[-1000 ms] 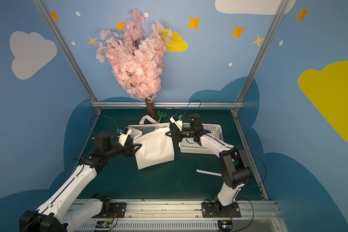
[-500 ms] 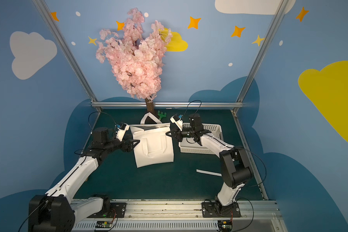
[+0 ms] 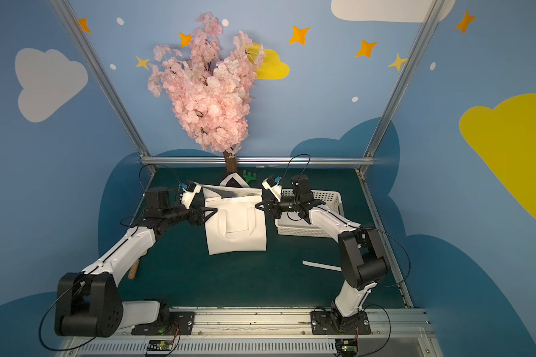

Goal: Place the ice pack in the delivery bag
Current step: Close the delivery bag at the center of the board.

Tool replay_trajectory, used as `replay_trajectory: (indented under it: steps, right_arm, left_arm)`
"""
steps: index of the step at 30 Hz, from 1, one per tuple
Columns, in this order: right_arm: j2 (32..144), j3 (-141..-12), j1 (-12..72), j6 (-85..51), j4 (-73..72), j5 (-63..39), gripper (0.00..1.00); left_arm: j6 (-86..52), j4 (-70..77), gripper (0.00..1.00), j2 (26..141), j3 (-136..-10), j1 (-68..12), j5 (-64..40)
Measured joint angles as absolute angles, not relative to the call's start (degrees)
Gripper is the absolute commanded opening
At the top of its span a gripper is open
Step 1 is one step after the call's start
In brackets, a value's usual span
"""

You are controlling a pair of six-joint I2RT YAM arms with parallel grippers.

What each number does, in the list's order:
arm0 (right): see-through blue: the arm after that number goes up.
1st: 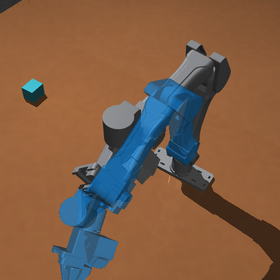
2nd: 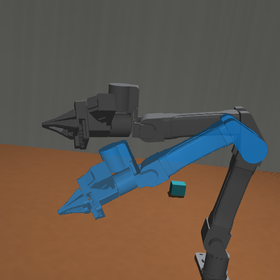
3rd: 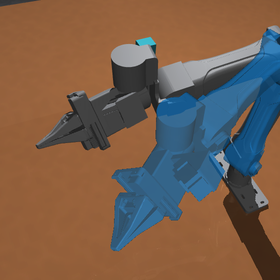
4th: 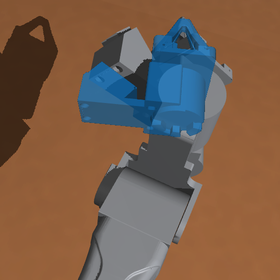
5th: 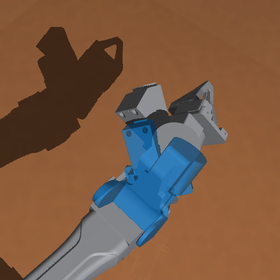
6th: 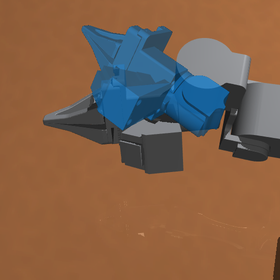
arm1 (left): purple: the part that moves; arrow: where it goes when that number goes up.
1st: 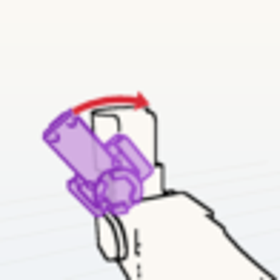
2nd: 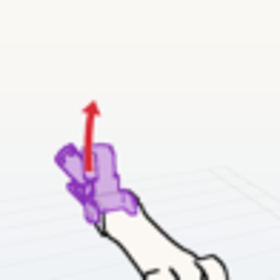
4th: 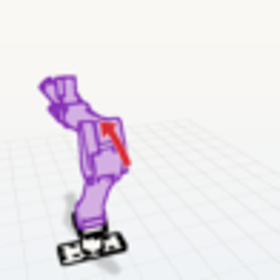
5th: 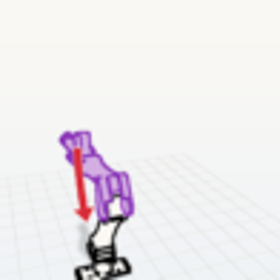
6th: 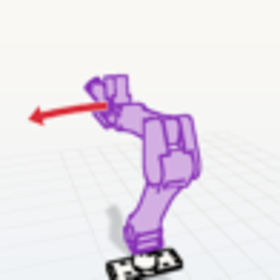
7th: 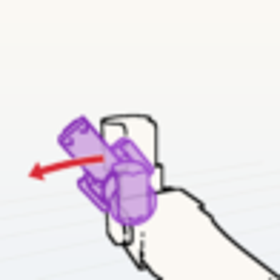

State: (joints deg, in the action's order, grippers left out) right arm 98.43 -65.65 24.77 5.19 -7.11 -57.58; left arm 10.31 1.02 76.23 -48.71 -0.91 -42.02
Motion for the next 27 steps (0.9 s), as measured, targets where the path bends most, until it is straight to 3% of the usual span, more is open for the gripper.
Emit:
replay_trajectory:
  steps: [7, 8, 16, 27]
  right_arm:
    - [98.4, -65.6, 24.9, 6.5, -6.9, -57.7, 0.00]
    - [98.4, -65.6, 24.9, 6.5, -6.8, -57.7, 0.00]
    - [98.4, -65.6, 25.0, 7.2, -6.3, -58.1, 0.00]
    - [97.8, -65.6, 25.0, 9.4, -4.0, -58.5, 0.00]
  left_arm:
    - [11.4, 2.0, 0.84, 75.9, -48.9, -0.8, -38.2]
    - [11.8, 2.4, 0.90, 75.7, -48.8, -0.8, -37.5]
    - [12.9, 5.7, 0.90, 75.7, -48.5, 0.1, -35.1]
    - [12.9, 6.9, 0.87, 83.7, -53.3, 2.1, -47.8]
